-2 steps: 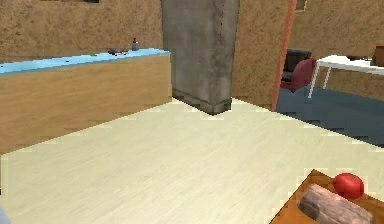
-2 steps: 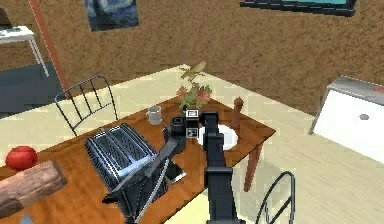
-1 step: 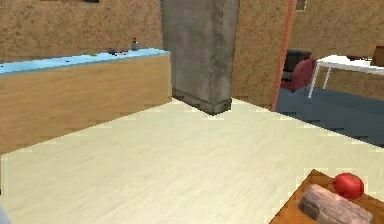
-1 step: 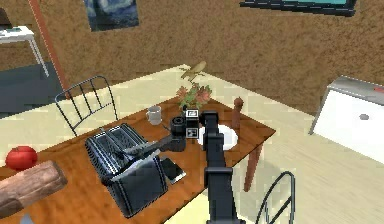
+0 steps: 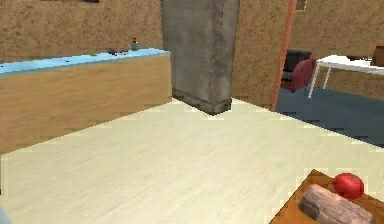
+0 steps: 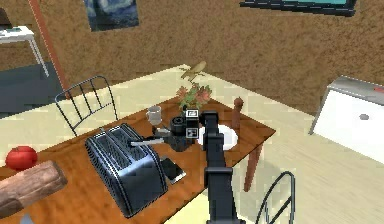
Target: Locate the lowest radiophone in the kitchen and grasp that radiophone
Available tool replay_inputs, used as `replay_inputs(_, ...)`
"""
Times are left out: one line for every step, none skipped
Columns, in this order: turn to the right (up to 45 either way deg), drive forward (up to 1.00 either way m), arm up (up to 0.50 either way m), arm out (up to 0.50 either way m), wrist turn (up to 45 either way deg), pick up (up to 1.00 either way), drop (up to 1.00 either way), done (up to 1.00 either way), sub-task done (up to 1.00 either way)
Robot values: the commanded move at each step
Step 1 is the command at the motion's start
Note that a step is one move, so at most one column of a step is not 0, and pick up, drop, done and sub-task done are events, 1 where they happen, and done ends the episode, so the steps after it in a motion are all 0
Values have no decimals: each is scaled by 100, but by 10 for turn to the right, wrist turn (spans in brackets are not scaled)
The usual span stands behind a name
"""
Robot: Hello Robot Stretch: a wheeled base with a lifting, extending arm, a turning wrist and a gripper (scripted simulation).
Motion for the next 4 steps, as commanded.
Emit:
replay_inputs(0,0,0,0,270,0,0,0,0)
replay_inputs(0,0,-30,0,0,0,0,0,0)
replay_inputs(0,0,0,0,0,100,0,0,0)
replay_inputs(0,0,10,0,0,0,0,0,0)
